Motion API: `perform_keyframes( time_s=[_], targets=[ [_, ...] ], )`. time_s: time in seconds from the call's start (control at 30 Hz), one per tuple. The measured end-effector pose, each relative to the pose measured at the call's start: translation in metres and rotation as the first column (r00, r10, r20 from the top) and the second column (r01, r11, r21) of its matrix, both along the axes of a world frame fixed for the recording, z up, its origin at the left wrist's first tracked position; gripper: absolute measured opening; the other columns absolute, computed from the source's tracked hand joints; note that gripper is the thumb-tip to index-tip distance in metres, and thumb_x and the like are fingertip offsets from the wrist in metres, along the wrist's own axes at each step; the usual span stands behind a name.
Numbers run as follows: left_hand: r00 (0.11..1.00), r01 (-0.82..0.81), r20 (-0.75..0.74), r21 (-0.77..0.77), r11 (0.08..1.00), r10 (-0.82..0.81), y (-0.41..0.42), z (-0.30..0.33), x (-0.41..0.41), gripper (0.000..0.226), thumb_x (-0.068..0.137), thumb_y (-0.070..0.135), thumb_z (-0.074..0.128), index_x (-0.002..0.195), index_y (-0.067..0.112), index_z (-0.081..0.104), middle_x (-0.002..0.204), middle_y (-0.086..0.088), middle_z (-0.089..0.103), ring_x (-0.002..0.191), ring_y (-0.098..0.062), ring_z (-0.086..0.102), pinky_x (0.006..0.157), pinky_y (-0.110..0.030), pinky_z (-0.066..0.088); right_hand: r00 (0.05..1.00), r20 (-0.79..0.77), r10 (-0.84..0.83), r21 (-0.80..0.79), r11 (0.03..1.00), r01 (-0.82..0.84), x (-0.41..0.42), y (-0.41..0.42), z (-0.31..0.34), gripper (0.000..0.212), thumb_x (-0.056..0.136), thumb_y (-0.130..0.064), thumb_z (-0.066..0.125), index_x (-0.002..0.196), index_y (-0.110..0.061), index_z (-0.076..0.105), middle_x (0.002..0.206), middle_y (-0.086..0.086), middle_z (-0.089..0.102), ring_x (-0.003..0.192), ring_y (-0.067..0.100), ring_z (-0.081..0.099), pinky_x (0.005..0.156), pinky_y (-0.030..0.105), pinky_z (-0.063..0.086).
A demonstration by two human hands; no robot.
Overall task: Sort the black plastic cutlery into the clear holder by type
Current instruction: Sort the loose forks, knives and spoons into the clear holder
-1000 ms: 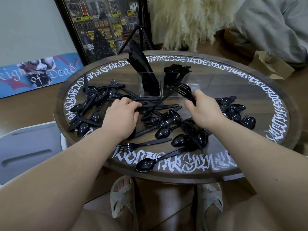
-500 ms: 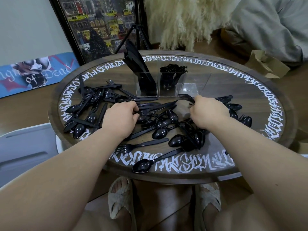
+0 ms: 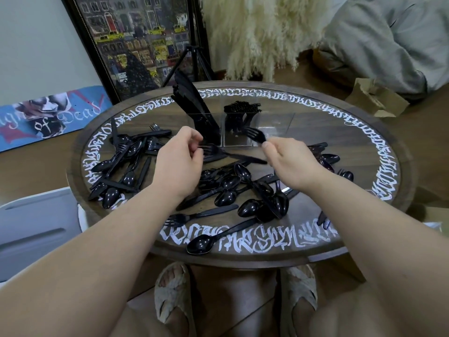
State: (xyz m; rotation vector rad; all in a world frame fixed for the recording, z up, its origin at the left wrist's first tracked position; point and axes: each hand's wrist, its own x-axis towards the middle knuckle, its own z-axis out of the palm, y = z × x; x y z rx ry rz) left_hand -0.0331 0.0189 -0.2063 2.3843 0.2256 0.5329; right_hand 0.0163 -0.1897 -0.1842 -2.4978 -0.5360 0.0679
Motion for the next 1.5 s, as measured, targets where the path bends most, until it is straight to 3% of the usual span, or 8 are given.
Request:
perform_keyframes(
  time_s=[0.1, 0.27, 0.6, 0.83, 0.97, 1.17, 1.33, 1.5],
  targets=[
    [0.997, 0.067, -0.031, -0.044, 0.997, -0.069, -0.010, 0.001, -0.001, 0.023, 0.090, 0.010, 0.056, 0.110, 0.021, 0.059, 0.080, 0.011, 0.057, 0.083, -0.014, 0.064, 0.084, -0.028, 0.047, 0.998, 0.046, 0.038, 0.056, 0.998, -0.041, -0.006, 0.000, -0.001, 0.018, 0.100, -0.025, 0.042, 0.107, -0.020, 0.058, 0.073, -0.010, 0.059, 0.079, 0.020, 0.055, 0.068, 0.028, 0.035],
    [0.990, 0.087, -0.104, -0.063, 0.994, -0.093, -0.021, 0.004, -0.002, 0.019, 0.090, 0.011, 0.056, 0.099, 0.025, 0.066, 0.079, 0.011, 0.064, 0.082, -0.003, 0.066, 0.076, -0.008, 0.041, 0.988, 0.120, 0.100, -0.006, 0.995, -0.100, -0.007, 0.000, -0.002, 0.013, 0.098, -0.028, 0.049, 0.091, -0.022, 0.058, 0.083, -0.006, 0.057, 0.085, 0.016, 0.052, 0.074, 0.029, 0.038],
    [0.990, 0.092, -0.089, -0.165, 0.982, -0.108, -0.030, 0.006, -0.001, 0.020, 0.086, 0.011, 0.062, 0.086, 0.031, 0.065, 0.076, 0.013, 0.068, 0.080, -0.006, 0.068, 0.078, -0.015, 0.046, 0.991, 0.003, 0.131, 0.055, 0.990, -0.131, -0.009, 0.005, -0.009, 0.022, 0.098, -0.026, 0.050, 0.109, -0.022, 0.069, 0.064, -0.014, 0.056, 0.066, 0.012, 0.055, 0.069, 0.028, 0.046],
    [0.989, 0.136, -0.024, -0.283, 0.949, -0.149, -0.028, 0.005, -0.001, 0.030, 0.086, 0.008, 0.062, 0.096, 0.035, 0.061, 0.085, 0.011, 0.066, 0.082, -0.006, 0.068, 0.080, -0.023, 0.052, 0.981, -0.143, 0.132, 0.152, 0.982, -0.110, -0.006, 0.009, -0.011, 0.017, 0.097, -0.019, 0.052, 0.105, -0.023, 0.066, 0.080, -0.008, 0.067, 0.065, 0.003, 0.055, 0.068, 0.025, 0.046],
    [0.990, 0.140, 0.032, -0.338, 0.931, -0.137, -0.030, 0.009, -0.002, 0.030, 0.087, 0.008, 0.064, 0.108, 0.028, 0.057, 0.089, 0.012, 0.064, 0.078, 0.005, 0.063, 0.080, -0.010, 0.047, 0.983, -0.175, 0.050, 0.267, 0.964, -0.001, -0.003, 0.011, -0.009, 0.011, 0.094, -0.022, 0.058, 0.085, -0.026, 0.061, 0.077, -0.012, 0.064, 0.055, -0.002, 0.051, 0.062, 0.023, 0.041],
    [0.980, 0.173, -0.071, -0.143, 0.975, -0.184, -0.029, 0.008, -0.005, 0.014, 0.090, 0.023, 0.062, 0.103, 0.027, 0.064, 0.093, 0.018, 0.065, 0.089, 0.006, 0.060, 0.078, 0.000, 0.040, 0.962, -0.266, -0.062, 0.591, 0.778, 0.213, 0.001, 0.015, 0.000, 0.011, 0.088, -0.021, 0.066, 0.078, -0.022, 0.069, 0.070, -0.013, 0.059, 0.067, 0.004, 0.052, 0.072, 0.022, 0.042],
    [0.906, 0.334, -0.237, -0.113, 0.936, -0.352, -0.031, 0.002, -0.006, 0.033, 0.090, 0.038, 0.061, 0.121, 0.025, 0.060, 0.112, 0.015, 0.063, 0.106, -0.002, 0.058, 0.098, -0.021, 0.042, 0.899, -0.436, 0.039, 0.737, 0.590, 0.331, -0.001, 0.016, 0.001, 0.025, 0.090, -0.011, 0.063, 0.067, -0.019, 0.059, 0.071, 0.000, 0.060, 0.062, 0.007, 0.054, 0.058, 0.021, 0.042],
    [0.883, 0.366, -0.292, -0.060, 0.929, -0.367, -0.031, 0.000, -0.004, 0.021, 0.095, 0.029, 0.054, 0.116, 0.029, 0.059, 0.090, 0.014, 0.063, 0.090, -0.009, 0.059, 0.086, -0.028, 0.045, 0.831, -0.529, 0.175, 0.771, 0.508, 0.384, -0.005, 0.015, 0.001, 0.018, 0.092, -0.003, 0.058, 0.076, -0.011, 0.055, 0.077, 0.008, 0.063, 0.065, 0.012, 0.061, 0.069, 0.026, 0.051]
  ],
)
